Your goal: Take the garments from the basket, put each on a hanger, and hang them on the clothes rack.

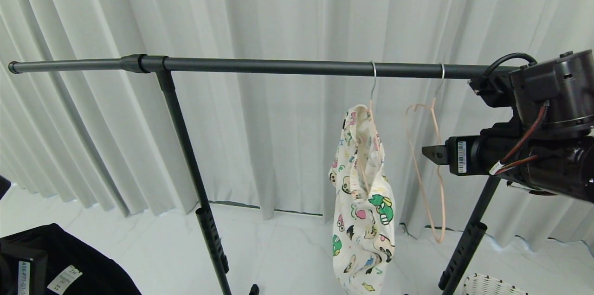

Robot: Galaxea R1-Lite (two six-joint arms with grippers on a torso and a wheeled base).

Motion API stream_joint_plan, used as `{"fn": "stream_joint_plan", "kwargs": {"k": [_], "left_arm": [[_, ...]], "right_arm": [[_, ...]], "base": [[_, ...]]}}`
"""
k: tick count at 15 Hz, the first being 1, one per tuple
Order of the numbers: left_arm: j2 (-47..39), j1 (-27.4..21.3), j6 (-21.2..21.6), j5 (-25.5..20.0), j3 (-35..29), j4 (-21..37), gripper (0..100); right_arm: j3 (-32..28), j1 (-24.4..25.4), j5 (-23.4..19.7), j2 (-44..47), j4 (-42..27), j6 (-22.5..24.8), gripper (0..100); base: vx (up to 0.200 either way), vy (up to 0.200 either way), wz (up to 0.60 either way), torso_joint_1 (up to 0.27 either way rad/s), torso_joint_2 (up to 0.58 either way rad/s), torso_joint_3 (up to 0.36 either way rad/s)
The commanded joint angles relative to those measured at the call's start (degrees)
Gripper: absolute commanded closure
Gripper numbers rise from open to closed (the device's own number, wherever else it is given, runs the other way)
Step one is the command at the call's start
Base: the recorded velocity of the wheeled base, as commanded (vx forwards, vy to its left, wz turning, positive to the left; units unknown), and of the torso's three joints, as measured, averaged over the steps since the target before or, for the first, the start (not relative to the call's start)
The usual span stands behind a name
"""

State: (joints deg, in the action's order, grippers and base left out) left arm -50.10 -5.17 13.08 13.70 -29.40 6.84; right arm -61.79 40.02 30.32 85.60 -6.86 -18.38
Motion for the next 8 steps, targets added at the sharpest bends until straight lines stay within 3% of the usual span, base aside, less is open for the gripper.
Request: {"fn": "stream_joint_plan", "kwargs": {"k": [1,5,8], "left_arm": [[0.09,-0.02,0.02,0.01,0.05,0.02,100],[0.88,-0.02,0.10,0.01,-0.13,0.02,100],[1.24,0.07,0.10,0.01,-0.22,0.02,100]], "right_arm": [[0.01,-0.03,-0.17,0.44,0.01,-0.07,0],[0.01,-0.30,-1.05,5.72,0.36,-3.68,0],[0.01,-3.46,-6.50,6.86,2.29,-3.59,0]], "base": [[0.000,0.000,0.00,0.000,0.00,0.000],[0.000,0.000,0.00,0.000,0.00,0.000],[0.000,0.000,0.00,0.000,0.00,0.000]]}}
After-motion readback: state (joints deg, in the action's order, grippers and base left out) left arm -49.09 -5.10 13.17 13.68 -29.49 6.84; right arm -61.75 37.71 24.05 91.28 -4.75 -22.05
